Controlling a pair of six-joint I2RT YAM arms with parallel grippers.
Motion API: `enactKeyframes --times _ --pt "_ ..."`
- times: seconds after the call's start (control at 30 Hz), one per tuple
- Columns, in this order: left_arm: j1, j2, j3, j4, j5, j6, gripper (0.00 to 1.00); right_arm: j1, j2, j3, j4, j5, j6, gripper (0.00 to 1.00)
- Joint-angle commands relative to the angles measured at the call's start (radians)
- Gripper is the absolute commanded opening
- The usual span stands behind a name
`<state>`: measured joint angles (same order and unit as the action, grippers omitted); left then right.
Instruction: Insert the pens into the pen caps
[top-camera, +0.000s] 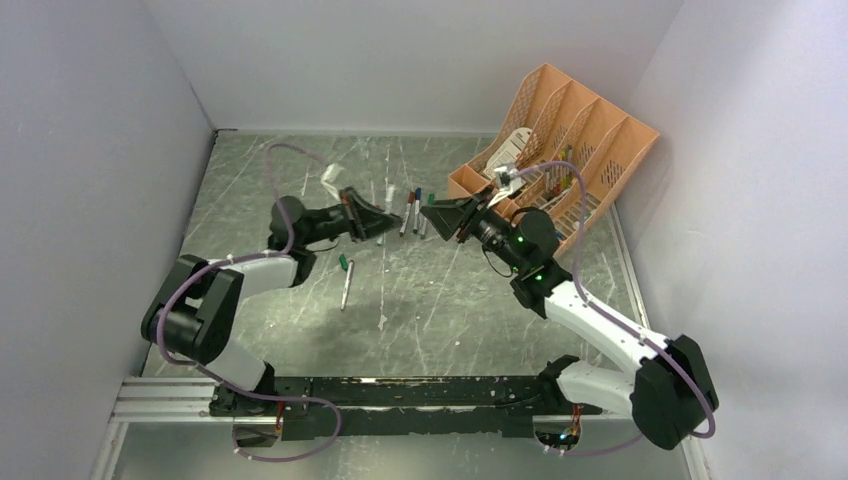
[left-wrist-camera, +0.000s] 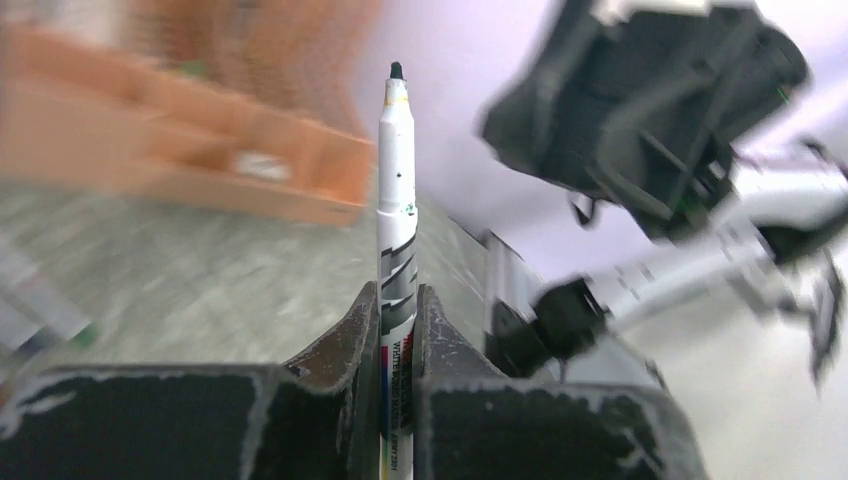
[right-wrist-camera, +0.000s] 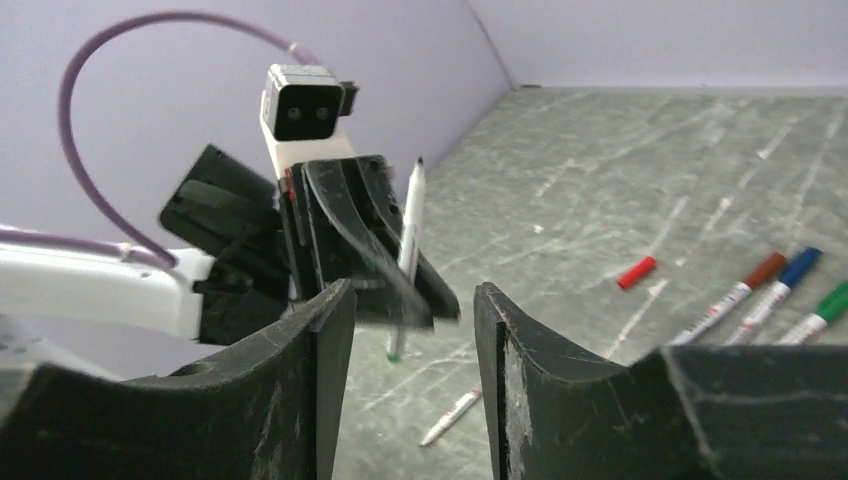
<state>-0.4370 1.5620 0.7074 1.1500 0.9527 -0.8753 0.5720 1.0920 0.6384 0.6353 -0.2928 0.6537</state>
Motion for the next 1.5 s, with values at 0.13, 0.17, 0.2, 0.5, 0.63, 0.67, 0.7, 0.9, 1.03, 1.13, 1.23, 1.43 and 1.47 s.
enactKeyframes --times 0.13,0.17,0.2,0.5,0.63,0.67,0.7,0.9,1.03,1.13,1.23,1.43,1.47 --pt "0.203 -0.251 -0.261 -0.093 -0.478 -0.041 0.07 0.091 0.357 0.179 -0.324 0.271 -0.178 0.32" --pt "0.205 -0.293 -0.268 -0.142 -0.518 -0.024 0.07 0.112 0.423 0.229 -0.363 0.327 -0.194 0.26" --pt "0.207 -0.329 -0.273 -0.183 -0.548 -0.003 0.07 0.121 0.488 0.281 -0.394 0.362 -0.202 0.20" --pt "0.223 -0.506 -0.225 -0.612 -0.704 0.110 0.07 0.149 0.988 0.784 -0.630 0.530 -0.229 0.28" --pt "0.224 -0.527 -0.229 -0.652 -0.718 0.122 0.07 0.153 1.148 0.943 -0.688 0.548 -0.231 0.37" --pt "0.224 -0.530 -0.229 -0.658 -0.720 0.128 0.07 0.157 1.174 0.976 -0.701 0.555 -0.233 0.38" --pt "0.224 -0.533 -0.226 -0.669 -0.722 0.132 0.07 0.159 1.194 1.001 -0.708 0.559 -0.235 0.39" --pt "0.225 -0.544 -0.220 -0.690 -0.715 0.148 0.07 0.166 1.240 1.058 -0.680 0.558 -0.245 0.41" --pt "0.224 -0.548 -0.225 -0.695 -0.709 0.153 0.07 0.164 1.258 1.087 -0.677 0.549 -0.249 0.44" --pt "0.225 -0.553 -0.225 -0.702 -0.710 0.157 0.07 0.166 1.262 1.095 -0.671 0.542 -0.246 0.49" --pt "0.225 -0.553 -0.224 -0.704 -0.710 0.162 0.07 0.171 1.242 1.066 -0.637 0.549 -0.234 0.52" --pt "0.224 -0.533 -0.222 -0.689 -0.697 0.156 0.07 0.178 1.240 1.070 -0.611 0.549 -0.218 0.55" --pt "0.224 -0.529 -0.222 -0.687 -0.695 0.153 0.07 0.178 1.251 1.084 -0.617 0.548 -0.218 0.56"
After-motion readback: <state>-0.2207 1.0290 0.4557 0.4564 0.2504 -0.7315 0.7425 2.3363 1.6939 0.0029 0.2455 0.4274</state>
